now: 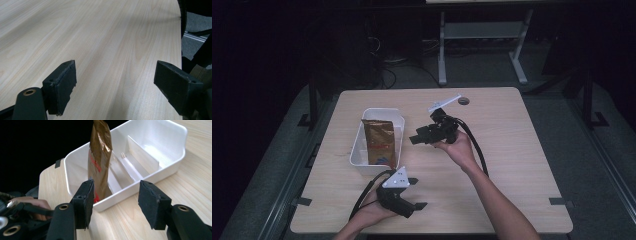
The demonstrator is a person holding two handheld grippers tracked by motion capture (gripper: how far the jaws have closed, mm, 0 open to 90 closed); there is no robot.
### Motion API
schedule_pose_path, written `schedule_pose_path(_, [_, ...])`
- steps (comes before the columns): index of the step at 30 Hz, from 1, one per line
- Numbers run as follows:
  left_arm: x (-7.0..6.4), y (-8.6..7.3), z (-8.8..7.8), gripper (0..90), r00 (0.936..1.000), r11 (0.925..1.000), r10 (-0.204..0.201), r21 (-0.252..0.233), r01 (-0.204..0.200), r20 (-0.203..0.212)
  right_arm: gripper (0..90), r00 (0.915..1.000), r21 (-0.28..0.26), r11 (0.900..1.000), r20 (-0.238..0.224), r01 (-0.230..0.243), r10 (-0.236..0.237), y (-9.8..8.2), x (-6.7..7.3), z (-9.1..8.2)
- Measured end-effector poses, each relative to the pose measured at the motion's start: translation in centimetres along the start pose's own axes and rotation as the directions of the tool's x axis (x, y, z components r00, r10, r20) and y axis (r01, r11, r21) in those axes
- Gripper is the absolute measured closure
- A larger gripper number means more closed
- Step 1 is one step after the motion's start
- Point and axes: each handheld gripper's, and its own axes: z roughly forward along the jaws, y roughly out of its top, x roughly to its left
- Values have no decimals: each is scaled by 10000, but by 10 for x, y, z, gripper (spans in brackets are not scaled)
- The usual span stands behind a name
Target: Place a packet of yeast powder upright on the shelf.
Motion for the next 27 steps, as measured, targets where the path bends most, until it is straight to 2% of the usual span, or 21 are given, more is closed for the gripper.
schedule_pose_path(27, [1, 1, 0, 178, 10000, 10000, -83, -50, 83, 24, 423, 9980, -9, 9993, 513, -375, 375, -54, -1, -56])
